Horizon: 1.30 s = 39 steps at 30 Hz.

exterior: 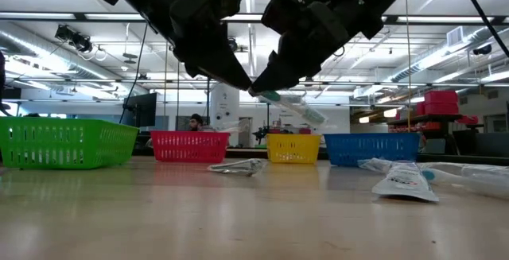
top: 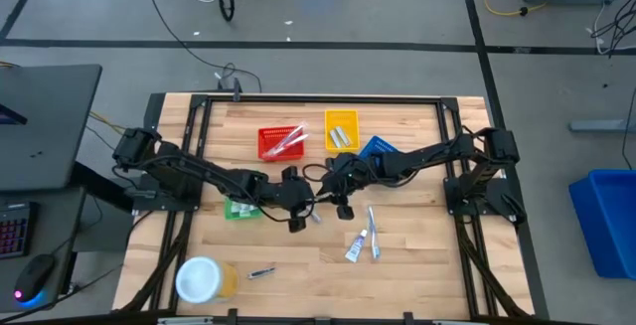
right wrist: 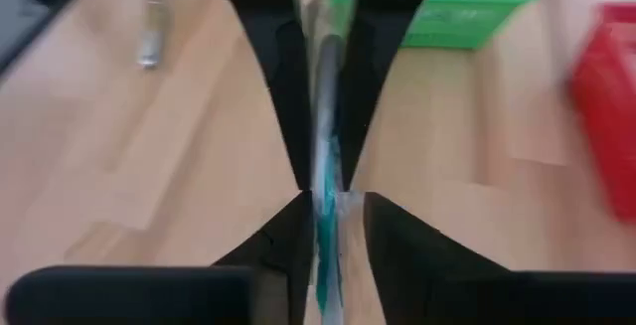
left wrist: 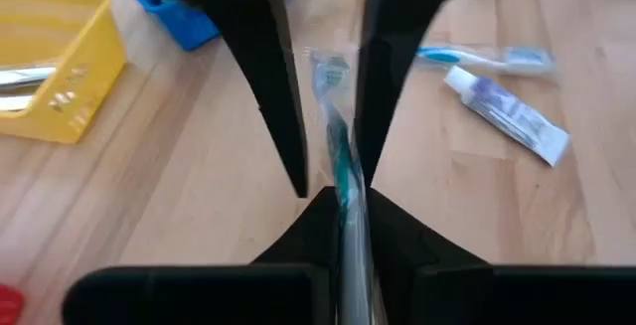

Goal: Pick & Place Travel size toiletries
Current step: Put the green toothbrush into the red bin

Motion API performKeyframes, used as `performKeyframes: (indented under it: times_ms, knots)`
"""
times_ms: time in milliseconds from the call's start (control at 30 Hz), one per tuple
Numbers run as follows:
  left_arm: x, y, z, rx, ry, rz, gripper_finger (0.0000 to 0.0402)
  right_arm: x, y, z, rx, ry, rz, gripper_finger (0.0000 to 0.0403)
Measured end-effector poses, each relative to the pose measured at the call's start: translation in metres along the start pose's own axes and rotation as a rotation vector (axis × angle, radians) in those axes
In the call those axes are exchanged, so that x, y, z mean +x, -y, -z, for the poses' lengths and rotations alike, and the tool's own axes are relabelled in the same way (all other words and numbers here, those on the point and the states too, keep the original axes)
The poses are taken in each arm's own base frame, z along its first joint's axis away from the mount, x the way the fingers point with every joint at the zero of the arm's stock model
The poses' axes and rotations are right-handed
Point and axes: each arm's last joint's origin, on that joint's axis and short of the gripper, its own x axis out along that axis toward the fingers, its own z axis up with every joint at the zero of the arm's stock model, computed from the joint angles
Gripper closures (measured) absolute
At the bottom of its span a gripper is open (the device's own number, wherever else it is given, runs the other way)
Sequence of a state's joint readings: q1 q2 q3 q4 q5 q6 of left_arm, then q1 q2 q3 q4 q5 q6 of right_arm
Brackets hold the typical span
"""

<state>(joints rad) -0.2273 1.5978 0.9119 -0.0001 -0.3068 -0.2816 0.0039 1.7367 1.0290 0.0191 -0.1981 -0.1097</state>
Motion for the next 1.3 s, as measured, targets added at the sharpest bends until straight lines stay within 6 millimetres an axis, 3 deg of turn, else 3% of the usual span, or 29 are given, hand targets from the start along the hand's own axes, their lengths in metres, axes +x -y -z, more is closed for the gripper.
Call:
performKeyframes:
  times_ms: [133,367,633,800,1067,1167,1300]
  knots:
    - [0.0,-0.002,0.001,-0.045,-0.004,-0.046,0.0365,-0.011,0.001,-0.004,0.017,-0.006,0.068,0.0276]
    - [-0.004,-0.003,-0.002,-0.038,-0.076,-0.119,0.0369,-0.054,-0.003,-0.017,-0.006,-0.018,0.162,0.0238]
    - [-0.026,-0.011,-0.028,-0.016,-0.117,-0.487,0.0364,-0.092,-0.008,-0.021,0.028,-0.04,0.26,0.0235]
    - [-0.054,-0.02,-0.039,-0.018,-0.116,-0.596,0.0368,-0.095,-0.008,-0.021,0.029,-0.045,0.257,0.0235]
    - [-0.127,-0.044,-0.048,-0.129,0.03,-0.656,0.0366,-0.091,-0.008,-0.015,0.028,-0.069,0.254,0.0234]
    - [-0.136,-0.051,-0.035,-0.163,0.082,-0.631,0.0368,-0.088,-0.008,-0.012,0.024,-0.045,0.257,0.0229]
    - [-0.128,-0.061,-0.003,-0.231,0.103,-0.607,0.0363,-0.085,-0.008,-0.009,-0.009,-0.027,0.259,0.022]
